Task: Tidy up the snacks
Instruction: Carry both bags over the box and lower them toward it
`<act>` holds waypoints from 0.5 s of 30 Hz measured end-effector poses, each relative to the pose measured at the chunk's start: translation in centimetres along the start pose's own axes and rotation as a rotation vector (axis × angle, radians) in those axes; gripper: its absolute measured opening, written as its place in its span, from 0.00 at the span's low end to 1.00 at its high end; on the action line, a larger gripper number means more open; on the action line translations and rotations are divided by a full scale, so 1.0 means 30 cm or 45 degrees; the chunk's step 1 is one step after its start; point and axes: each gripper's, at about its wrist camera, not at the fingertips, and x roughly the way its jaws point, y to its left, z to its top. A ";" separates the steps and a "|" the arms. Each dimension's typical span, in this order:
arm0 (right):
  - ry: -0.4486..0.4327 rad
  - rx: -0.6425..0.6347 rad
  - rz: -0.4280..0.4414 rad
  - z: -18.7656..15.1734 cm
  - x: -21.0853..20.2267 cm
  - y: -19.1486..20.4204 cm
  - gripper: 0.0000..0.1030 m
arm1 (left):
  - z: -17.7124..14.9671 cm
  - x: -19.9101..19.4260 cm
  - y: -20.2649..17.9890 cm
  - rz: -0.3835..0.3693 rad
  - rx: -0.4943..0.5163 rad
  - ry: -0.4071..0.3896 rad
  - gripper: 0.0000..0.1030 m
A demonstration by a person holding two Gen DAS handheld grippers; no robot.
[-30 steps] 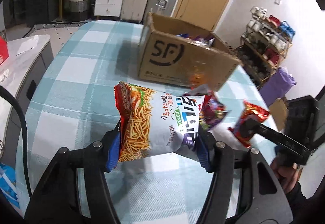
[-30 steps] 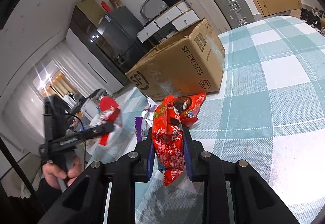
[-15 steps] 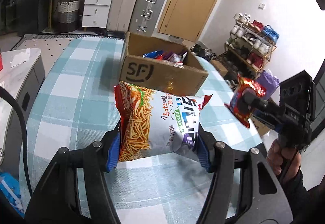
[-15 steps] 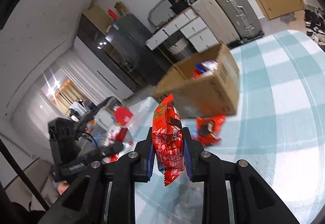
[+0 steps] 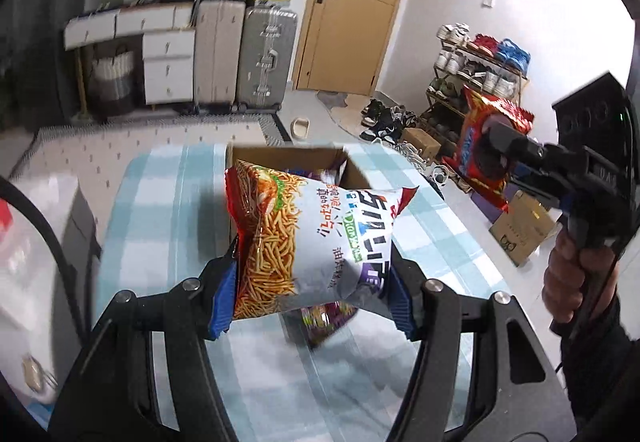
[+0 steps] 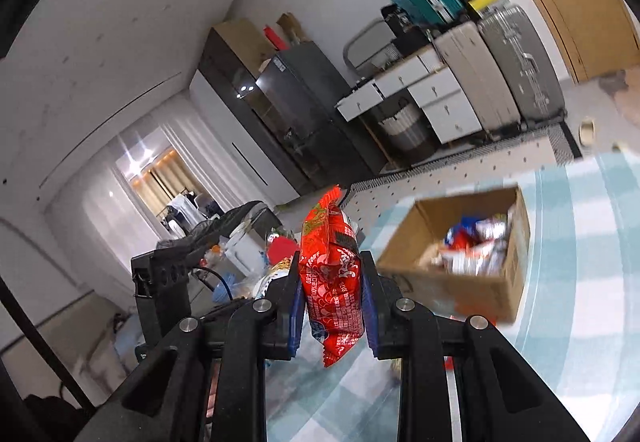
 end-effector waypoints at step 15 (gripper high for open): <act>-0.052 0.005 -0.023 0.279 0.081 -0.007 0.24 | 0.440 0.037 -0.060 0.067 0.154 -0.079 0.58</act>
